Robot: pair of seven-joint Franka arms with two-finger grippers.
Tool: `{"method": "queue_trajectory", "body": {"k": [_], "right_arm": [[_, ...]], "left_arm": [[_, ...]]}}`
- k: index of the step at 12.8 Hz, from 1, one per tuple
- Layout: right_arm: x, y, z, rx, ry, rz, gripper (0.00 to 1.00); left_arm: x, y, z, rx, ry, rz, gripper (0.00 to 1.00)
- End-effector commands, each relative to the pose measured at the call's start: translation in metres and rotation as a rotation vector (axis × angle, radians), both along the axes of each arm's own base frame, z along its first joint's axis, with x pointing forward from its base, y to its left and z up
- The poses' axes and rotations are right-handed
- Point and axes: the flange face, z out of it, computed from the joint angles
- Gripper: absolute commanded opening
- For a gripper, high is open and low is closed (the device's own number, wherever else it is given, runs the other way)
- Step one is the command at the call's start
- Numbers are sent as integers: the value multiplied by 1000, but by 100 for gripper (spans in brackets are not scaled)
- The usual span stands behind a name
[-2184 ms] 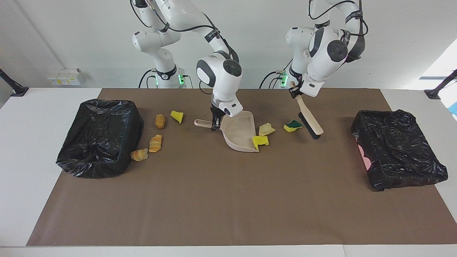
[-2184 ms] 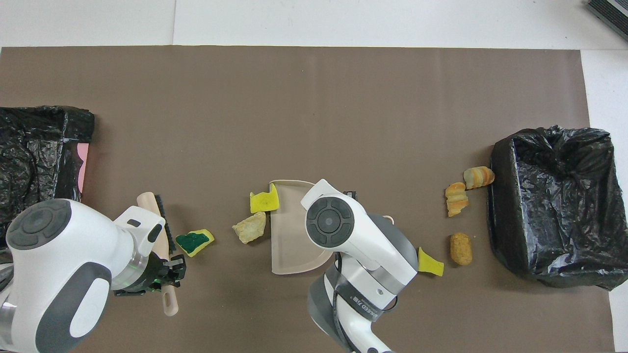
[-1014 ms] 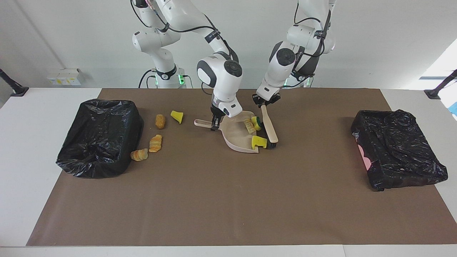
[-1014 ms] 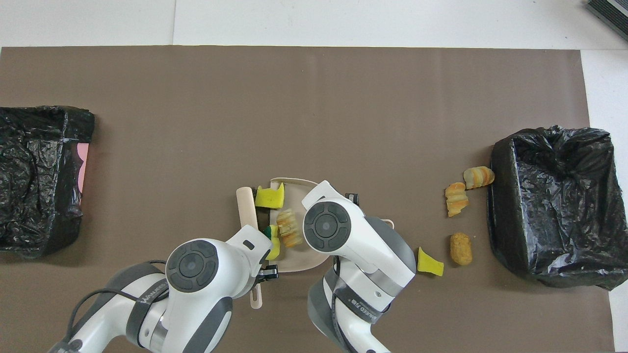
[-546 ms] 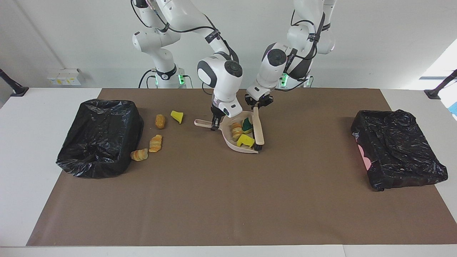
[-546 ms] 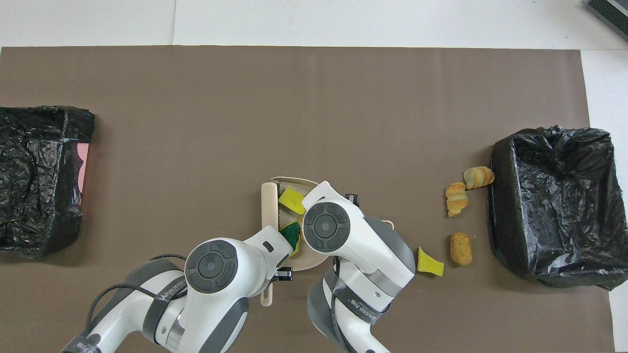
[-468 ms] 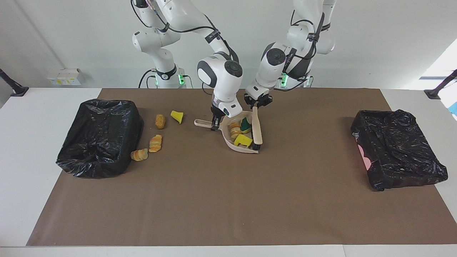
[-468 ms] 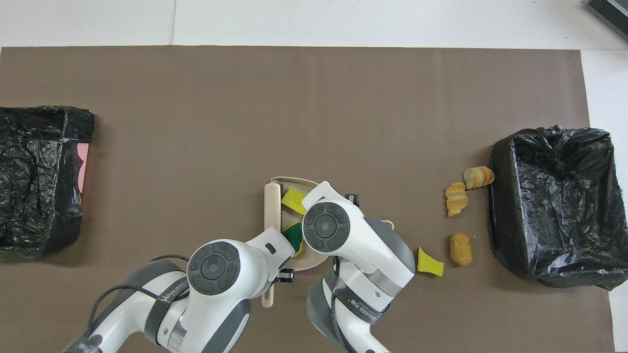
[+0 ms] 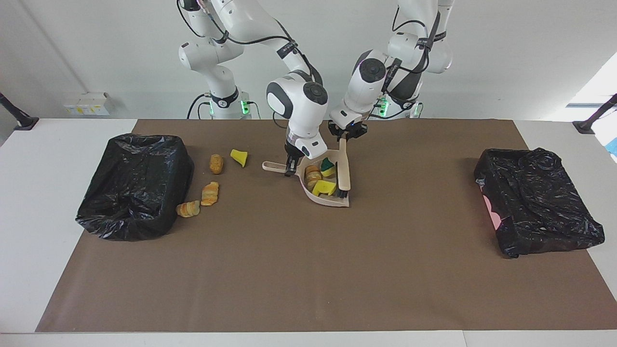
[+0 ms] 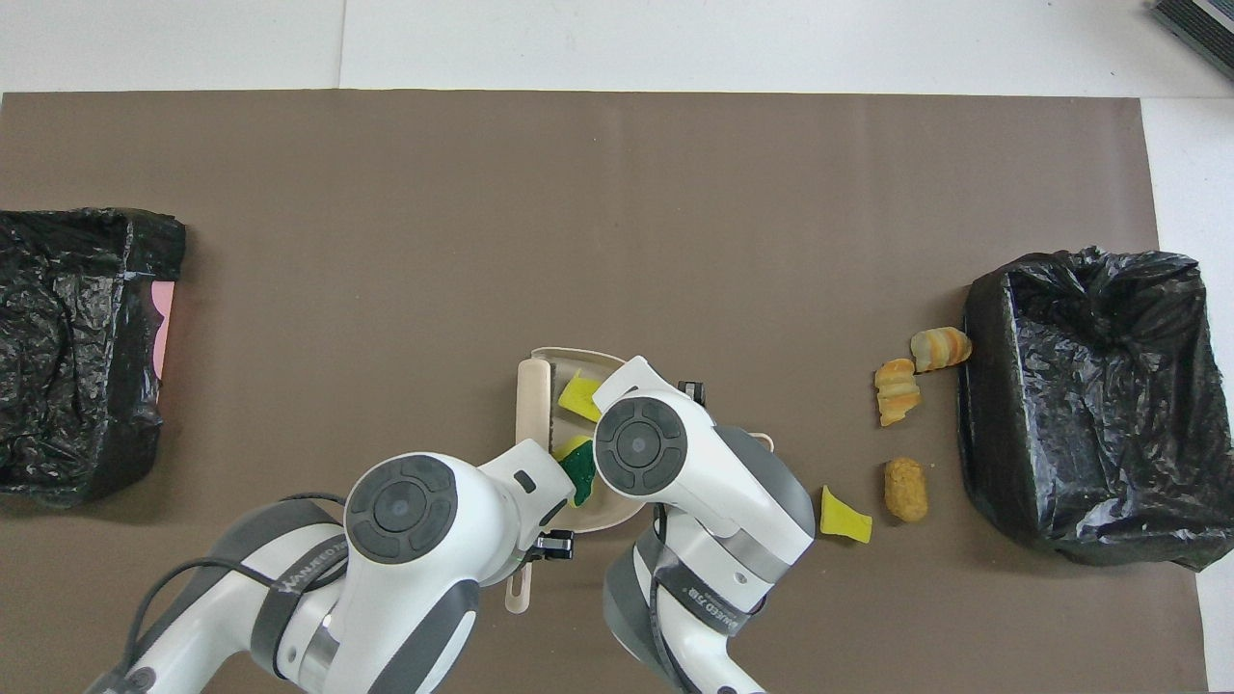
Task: Sweep and dump trash in bin
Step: 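Brush the pieces into the dustpan with the left gripper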
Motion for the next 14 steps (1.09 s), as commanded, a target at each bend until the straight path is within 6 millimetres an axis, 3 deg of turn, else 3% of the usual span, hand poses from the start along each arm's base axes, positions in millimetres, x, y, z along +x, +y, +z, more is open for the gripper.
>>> {"method": "queue_trajectory", "body": {"k": [1,5,8,11,13,14], "right_arm": [[3,17,-13,17,-10,-23,0],[11,3,-6,8,3,-7,0],[7,1,-7,4,7,-5,0],[7,1,-7,4,7,-5,0],[5,0,-11,9,8,24,0],[4,-1,-13,13,9,36,0]], "left_arm": [[12,34,53,-11,15,52,0],[-8,49,59,43,95,64,0],[3,45,59,11,27,121,0],[-3,33,33,5,19,118,0],[-23,11,-1,14,5,115,0],[-28,6,-5,10,-2,112,0]]}}
